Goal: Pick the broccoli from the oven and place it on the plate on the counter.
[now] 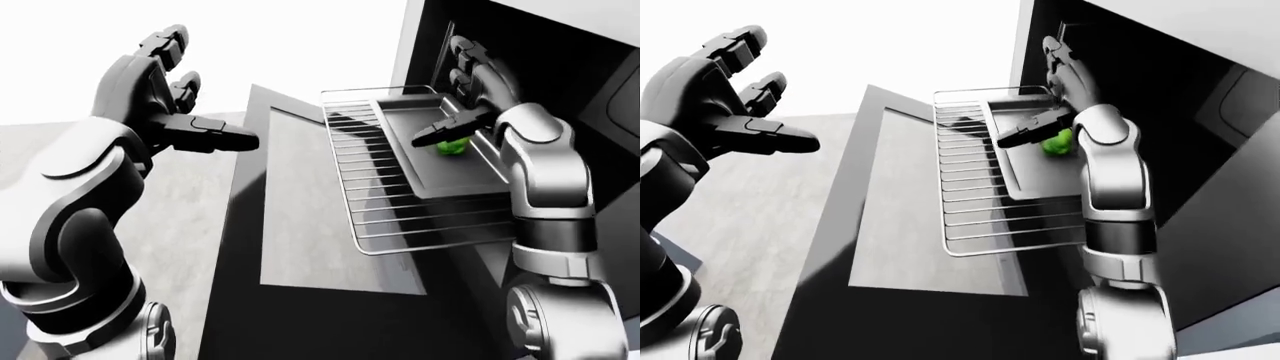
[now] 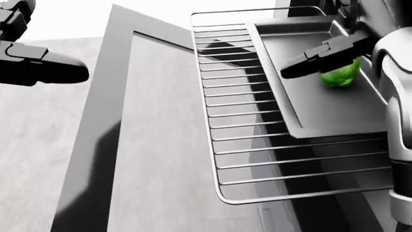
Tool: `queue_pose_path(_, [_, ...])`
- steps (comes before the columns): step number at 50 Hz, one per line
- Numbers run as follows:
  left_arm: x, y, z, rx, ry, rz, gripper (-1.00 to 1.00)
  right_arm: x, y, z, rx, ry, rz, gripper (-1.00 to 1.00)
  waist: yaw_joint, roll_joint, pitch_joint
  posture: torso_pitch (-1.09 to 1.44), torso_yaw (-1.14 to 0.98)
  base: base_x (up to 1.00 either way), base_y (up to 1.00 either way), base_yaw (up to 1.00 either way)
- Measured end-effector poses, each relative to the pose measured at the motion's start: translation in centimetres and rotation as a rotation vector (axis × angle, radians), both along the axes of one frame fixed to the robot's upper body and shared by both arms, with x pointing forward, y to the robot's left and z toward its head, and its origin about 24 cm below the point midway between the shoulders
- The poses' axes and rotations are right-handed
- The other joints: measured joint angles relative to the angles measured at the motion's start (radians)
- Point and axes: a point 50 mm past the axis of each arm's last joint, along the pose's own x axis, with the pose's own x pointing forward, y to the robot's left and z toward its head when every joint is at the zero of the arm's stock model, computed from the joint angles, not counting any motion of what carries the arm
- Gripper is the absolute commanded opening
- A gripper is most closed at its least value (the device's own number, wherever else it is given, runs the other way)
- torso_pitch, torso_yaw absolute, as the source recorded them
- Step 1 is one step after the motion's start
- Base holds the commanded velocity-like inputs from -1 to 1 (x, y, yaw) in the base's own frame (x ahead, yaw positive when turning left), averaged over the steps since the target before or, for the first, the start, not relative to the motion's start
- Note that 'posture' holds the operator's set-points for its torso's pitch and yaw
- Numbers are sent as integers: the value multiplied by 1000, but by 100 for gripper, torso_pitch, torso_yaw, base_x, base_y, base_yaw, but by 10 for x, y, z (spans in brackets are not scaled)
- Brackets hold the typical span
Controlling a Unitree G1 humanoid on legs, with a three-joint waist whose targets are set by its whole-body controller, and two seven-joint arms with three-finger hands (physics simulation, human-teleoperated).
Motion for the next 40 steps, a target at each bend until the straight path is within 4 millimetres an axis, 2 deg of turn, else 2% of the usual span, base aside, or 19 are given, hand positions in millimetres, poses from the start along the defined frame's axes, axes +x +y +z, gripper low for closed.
queue_pose_path(7, [0, -1, 1, -5, -15, -4, 100, 14, -16, -9, -114, 13, -36, 100, 0, 4, 0, 0, 0, 0, 0, 0])
queue_pose_path(12, [0, -4, 0, -10, -9, -23, 100, 24, -26, -15, -134, 27, -59, 100, -1, 4, -2, 0, 0, 0, 0, 0])
queue_pose_path(19, [-4, -1, 7, -24, -33, -24, 100, 31, -35, -23, -206, 27, -74, 100, -1, 6, 5, 3, 0, 0, 0, 0])
queue_pose_path(31, [-4, 0, 6, -34, -30, -38, 100, 40, -33, -17, -337, -15, -93, 100, -2, 6, 51, 12, 0, 0, 0, 0])
queue_pose_path(40, [-4, 0, 4, -30, -25, -38, 100, 45, -33, -15, -375, -37, -129, 100, -3, 8, 97, 19, 0, 0, 0, 0])
